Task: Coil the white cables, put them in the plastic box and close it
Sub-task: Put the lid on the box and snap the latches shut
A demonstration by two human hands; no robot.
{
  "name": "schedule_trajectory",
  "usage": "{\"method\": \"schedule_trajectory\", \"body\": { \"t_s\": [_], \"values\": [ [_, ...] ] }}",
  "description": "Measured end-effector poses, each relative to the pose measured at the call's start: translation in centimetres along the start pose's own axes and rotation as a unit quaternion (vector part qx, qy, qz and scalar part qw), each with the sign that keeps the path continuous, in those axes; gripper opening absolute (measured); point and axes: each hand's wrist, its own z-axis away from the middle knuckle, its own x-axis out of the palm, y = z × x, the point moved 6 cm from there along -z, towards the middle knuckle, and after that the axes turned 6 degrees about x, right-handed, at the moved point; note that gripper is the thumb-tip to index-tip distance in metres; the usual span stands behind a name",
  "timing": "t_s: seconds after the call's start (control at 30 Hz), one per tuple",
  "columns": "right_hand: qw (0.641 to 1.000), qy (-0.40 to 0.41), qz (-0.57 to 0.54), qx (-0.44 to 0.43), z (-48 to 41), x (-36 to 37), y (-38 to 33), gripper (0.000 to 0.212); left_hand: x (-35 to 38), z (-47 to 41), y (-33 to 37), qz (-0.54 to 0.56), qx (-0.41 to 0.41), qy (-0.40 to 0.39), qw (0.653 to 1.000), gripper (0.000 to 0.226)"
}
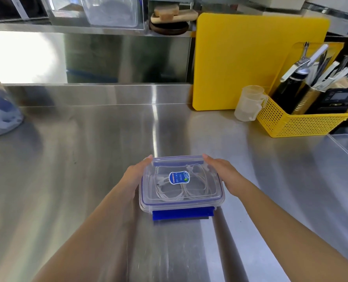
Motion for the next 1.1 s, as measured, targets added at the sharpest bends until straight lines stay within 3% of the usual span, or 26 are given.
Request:
{"method": "schedule_trajectory", "body": {
  "t_s": [0.2,0.4,0.5,0.57,0.63,0.73,0.87,1.1],
  "values": [
    [0.999,-0.046,0.004,0.029,-2.3,-0.3,-0.8,0.042,1.3,-1.3,0.1,0.085,-0.058,-0.069,0.992,0.039],
    [0.981,-0.155,-0.113,0.012,-3.6,0.3,-0.8,0.03,1.1,-1.6,0.2,0.13,-0.054,-0.096,0.985,0.023],
    [0.987,-0.131,-0.075,-0.048,-3.9,0.2,-1.7,0.023,0.7,-2.1,1.8,0.052,0.039,-0.038,0.997,0.011],
    [0.988,-0.117,0.03,-0.098,-3.6,0.7,-2.5,0.023,1.0,-2.2,3.4,-0.085,0.119,-0.033,0.989,0.018],
    [0.976,-0.117,0.115,-0.145,-3.3,1.4,-3.1,0.027,2.1,-2.2,4.5,-0.235,0.184,-0.068,0.952,0.021],
    [0.967,-0.114,0.145,-0.176,-3.3,1.7,-3.5,0.021,3.3,-1.7,4.4,-0.396,0.246,-0.079,0.881,0.031],
    [0.972,-0.099,0.082,-0.195,-3.4,1.4,-2.9,0.013,3.1,-1.1,4.3,-0.321,0.272,-0.007,0.907,0.031],
    [0.977,-0.062,0.047,-0.197,-3.8,1.2,-2.5,0.022,3.1,-1.2,4.4,-0.295,0.27,0.009,0.917,0.026]
  ]
}}
